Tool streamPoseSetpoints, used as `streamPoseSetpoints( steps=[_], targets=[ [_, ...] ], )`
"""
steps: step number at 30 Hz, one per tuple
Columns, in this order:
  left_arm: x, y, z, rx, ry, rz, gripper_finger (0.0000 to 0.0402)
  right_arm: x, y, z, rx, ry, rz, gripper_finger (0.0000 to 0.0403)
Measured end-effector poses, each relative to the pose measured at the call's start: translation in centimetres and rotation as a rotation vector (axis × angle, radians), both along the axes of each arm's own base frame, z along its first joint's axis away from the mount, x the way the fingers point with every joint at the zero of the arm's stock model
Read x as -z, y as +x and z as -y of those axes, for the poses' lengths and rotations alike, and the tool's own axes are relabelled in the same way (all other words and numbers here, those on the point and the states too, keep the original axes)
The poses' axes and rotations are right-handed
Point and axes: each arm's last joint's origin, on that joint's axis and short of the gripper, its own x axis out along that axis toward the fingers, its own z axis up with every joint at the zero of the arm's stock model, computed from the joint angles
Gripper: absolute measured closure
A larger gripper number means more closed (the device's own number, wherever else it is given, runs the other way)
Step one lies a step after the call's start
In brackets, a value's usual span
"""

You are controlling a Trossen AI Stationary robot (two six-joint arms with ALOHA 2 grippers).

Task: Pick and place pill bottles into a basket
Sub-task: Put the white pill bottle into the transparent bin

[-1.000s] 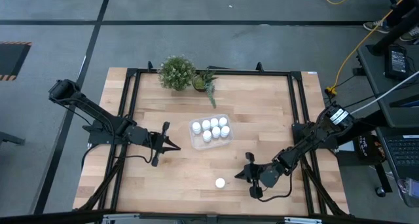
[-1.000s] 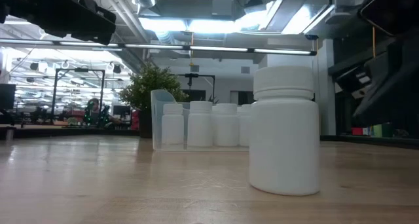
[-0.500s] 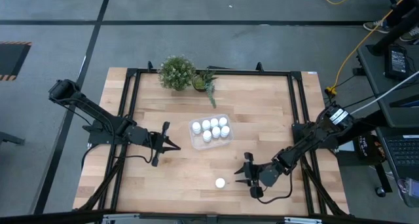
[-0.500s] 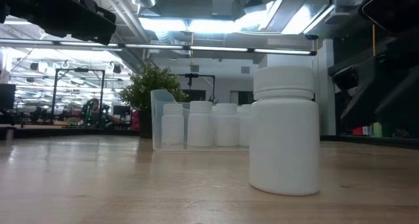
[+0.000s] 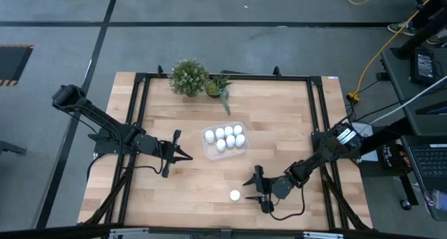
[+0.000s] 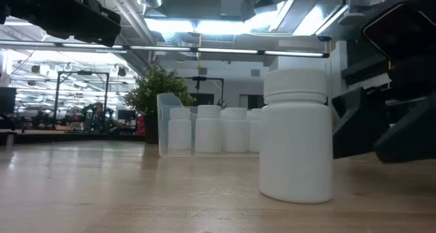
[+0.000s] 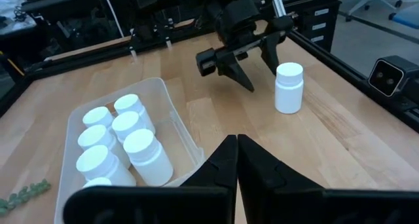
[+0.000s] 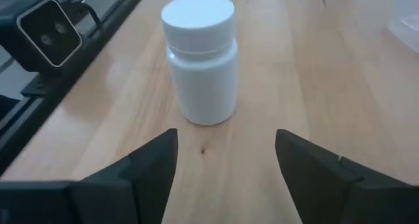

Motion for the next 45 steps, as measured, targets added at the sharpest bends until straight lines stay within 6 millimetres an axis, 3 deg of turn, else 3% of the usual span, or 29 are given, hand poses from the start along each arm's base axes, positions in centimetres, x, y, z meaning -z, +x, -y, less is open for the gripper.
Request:
streamPoseSetpoints(
  steps=[10,27,35,45],
  targets=[
    [0.0,0.0,0.0,-0.005,-0.016,-0.003,0.0394,0.7,2.0,-1.6,-0.031,-0.038,0.019,0.0144],
    [0.1,0.0,0.0,-0.01,-0.027,-0.011,0.0389,0.1,3.9,-1.5,-0.024,-0.014,-0.029,0.0144],
    [0.1,0.0,0.0,-0.01,-0.027,-0.011,0.0393,1.1,4.9,-1.7,-0.036,-0.007,-0.04,0.0144],
    [0.1,0.0,0.0,-0.01,-0.024,-0.018,0.0391,1.0,5.1,-1.7,-0.058,-0.014,-0.028,0.0144]
  ],
)
